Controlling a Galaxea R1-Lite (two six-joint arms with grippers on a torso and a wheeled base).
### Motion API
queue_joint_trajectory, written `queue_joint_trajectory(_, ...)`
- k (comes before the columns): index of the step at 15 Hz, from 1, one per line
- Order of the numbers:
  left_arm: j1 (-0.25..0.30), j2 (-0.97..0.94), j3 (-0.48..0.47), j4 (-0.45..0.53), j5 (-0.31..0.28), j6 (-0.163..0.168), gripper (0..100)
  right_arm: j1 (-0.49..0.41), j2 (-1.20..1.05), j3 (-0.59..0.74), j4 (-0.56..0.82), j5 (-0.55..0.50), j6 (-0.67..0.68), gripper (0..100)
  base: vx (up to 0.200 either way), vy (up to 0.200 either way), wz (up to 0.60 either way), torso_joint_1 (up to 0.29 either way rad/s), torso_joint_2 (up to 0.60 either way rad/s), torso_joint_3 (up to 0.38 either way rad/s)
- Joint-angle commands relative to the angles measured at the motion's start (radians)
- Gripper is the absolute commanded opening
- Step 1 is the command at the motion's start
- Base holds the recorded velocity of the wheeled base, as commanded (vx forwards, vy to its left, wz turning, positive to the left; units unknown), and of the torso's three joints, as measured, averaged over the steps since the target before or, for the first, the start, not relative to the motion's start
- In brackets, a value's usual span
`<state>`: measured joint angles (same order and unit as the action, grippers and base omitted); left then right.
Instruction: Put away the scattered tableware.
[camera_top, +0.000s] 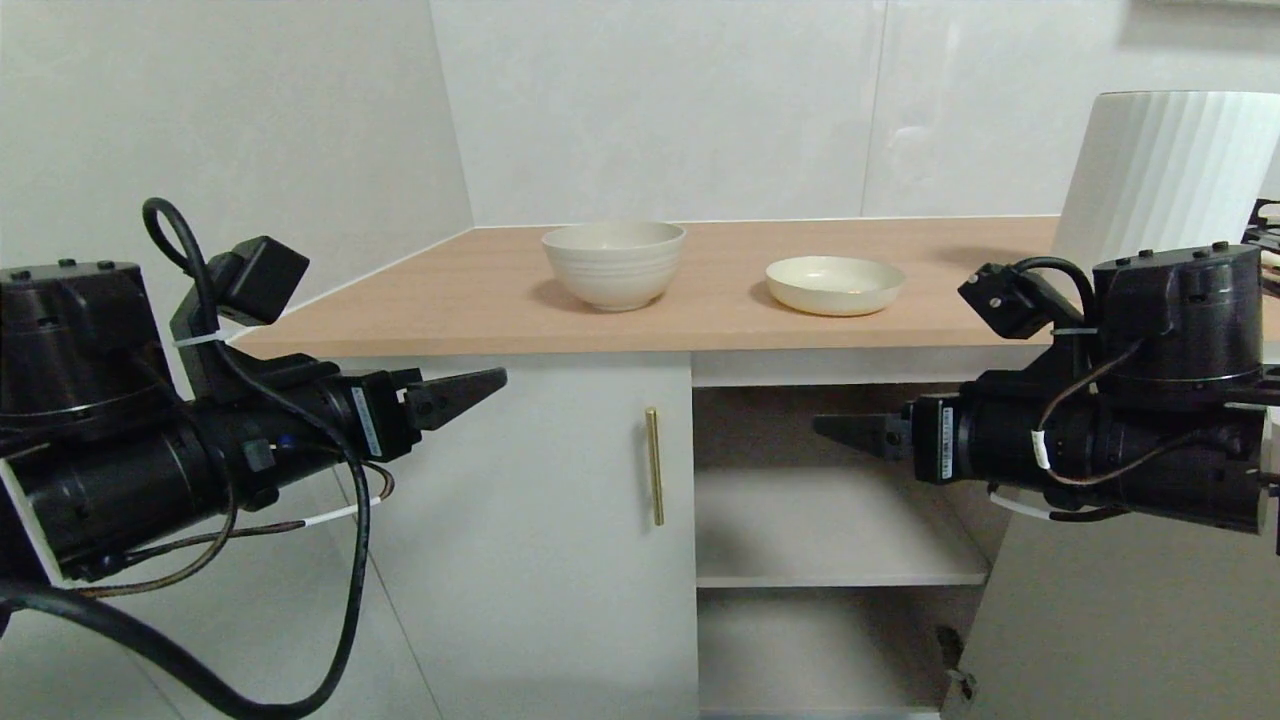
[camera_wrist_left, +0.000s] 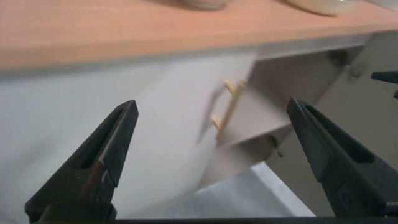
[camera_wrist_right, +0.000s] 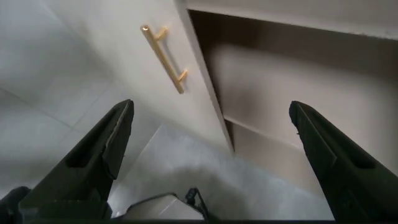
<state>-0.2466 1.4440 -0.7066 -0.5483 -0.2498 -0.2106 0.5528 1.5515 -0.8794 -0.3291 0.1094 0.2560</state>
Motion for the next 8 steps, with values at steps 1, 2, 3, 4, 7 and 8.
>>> queue_joint_trajectory(1,-0.002,-0.001,0.001,-0.001,0.0,-0.001,100,0.019,-0.039,0.036,-0.01,0.058,-0.001,100,0.0,0.0,0.0,0.0,0.0,0.0)
queue_joint_trajectory(2,-0.002,-0.001,0.001,-0.001,0.0,-0.001,100,0.019,-0.048,0.046,-0.011,0.078,-0.006,100,0.0,0.0,0.0,0.0,0.0,0.0)
queue_joint_trajectory(3,-0.002,-0.001,0.001,-0.001,0.0,-0.001,100,0.019,-0.05,0.051,-0.013,0.078,-0.017,100,0.0,0.0,0.0,0.0,0.0,0.0)
queue_joint_trajectory(4,-0.002,-0.001,0.001,-0.001,0.0,-0.001,100,0.019,-0.05,0.054,-0.013,0.078,-0.034,100,0.0,0.0,0.0,0.0,0.0,0.0)
queue_joint_trajectory(7,-0.002,0.001,0.001,-0.001,0.0,-0.001,100,0.019,-0.045,0.066,-0.034,0.078,-0.047,100,0.0,0.0,0.0,0.0,0.0,0.0)
queue_joint_trajectory(8,0.0,0.004,0.001,-0.001,0.0,-0.001,100,0.019,-0.045,0.068,-0.042,0.078,-0.047,100,0.0,0.0,0.0,0.0,0.0,0.0)
